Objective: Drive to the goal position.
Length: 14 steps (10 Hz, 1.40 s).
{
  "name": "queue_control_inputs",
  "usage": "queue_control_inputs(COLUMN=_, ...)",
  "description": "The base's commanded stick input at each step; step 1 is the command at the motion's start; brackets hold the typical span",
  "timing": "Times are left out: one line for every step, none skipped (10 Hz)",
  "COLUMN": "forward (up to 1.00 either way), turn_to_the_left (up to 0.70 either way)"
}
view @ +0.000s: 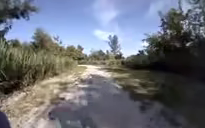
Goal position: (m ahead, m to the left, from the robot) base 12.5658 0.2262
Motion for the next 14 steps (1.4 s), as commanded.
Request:
queue_control_inputs(forward=0.70, turn_to_the_left=0.00)
queue_control_inputs(forward=0.70, turn_to_the_left=0.00)
queue_control_inputs(forward=0.70, turn_to_the_left=0.00)
queue_control_inputs(forward=0.70, turn_to_the_left=0.00)
queue_control_inputs(forward=0.70, turn_to_the_left=0.00)
queue_control_inputs(forward=0.70, turn_to_the_left=0.04)
queue_control_inputs(forward=0.70, turn_to_the_left=0.22)
queue_control_inputs(forward=0.70, turn_to_the_left=0.27)
queue_control_inputs(forward=0.70, turn_to_the_left=0.02)
queue_control_inputs(forward=0.70, turn_to_the_left=0.00)
queue_control_inputs(forward=0.70, turn_to_the_left=0.00)
queue_control_inputs(forward=0.70, turn_to_the_left=0.00)
queue_control_inputs(forward=0.70, turn_to_the_left=0.17)
queue_control_inputs(forward=0.70, turn_to_the_left=0.27)
